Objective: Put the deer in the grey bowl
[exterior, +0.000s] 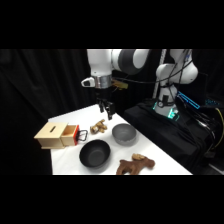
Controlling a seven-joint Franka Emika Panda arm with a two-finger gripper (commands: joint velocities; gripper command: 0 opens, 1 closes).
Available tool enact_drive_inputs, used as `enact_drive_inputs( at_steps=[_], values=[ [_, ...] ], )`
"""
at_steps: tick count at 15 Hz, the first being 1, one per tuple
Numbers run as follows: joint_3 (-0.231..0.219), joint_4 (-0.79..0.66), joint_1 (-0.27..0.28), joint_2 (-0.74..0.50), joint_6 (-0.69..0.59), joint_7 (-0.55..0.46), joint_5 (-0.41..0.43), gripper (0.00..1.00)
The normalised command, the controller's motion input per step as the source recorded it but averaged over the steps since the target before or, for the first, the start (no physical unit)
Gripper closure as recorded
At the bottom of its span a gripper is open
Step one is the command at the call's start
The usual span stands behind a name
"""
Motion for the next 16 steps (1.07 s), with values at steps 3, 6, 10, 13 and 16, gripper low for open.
enact_drive_inputs(
  at_steps=[3, 6, 10, 13, 16],
  values=[
    [0.04, -0.02, 0.001, 0.0, 0.07, 0.11, -0.007, 0.0],
    [0.083, -0.04, 0.063, 0.0, 0.13, 0.18, -0.018, 0.0],
    [0.13, -0.05, 0.142, 0.05, 0.2, 0.26, -0.049, 0.0],
    [0.123, -0.03, 0.158, 0.09, 0.23, 0.26, -0.051, 0.0],
    [0.081, -0.03, 0.128, 0.1, 0.27, 0.23, -0.039, 0.0]
  ],
)
